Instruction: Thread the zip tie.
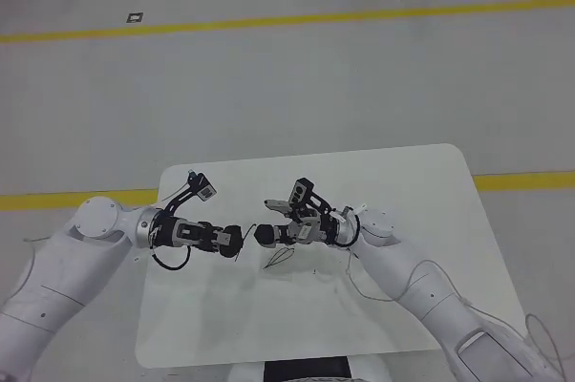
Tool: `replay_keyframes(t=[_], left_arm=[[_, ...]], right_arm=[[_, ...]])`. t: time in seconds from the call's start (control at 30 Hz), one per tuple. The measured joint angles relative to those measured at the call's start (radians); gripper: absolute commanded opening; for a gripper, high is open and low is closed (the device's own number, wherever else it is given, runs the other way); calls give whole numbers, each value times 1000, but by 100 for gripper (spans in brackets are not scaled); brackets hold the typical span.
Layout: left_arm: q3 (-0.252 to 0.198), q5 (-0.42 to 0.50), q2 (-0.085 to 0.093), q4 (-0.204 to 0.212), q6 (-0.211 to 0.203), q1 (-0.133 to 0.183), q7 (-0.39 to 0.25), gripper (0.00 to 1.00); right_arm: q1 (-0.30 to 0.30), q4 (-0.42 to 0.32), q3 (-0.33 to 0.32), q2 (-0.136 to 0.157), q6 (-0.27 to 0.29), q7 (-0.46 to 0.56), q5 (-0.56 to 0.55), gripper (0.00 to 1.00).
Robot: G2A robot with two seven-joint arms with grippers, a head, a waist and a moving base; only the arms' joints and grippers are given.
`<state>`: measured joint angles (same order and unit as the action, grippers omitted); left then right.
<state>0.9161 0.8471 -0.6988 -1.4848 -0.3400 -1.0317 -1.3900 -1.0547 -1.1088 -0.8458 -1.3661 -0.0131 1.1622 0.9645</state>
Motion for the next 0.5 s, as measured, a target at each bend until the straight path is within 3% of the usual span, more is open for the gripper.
replay_keyframes(t=[0.4,0.5], left_arm=[[0,0,0,0,0,0,0,0],[0,0,0,0,0,0,0,0]], right_arm=[[17,46,30,-26,9,14,17,31],[22,57,35,-31,11,16,16,22]])
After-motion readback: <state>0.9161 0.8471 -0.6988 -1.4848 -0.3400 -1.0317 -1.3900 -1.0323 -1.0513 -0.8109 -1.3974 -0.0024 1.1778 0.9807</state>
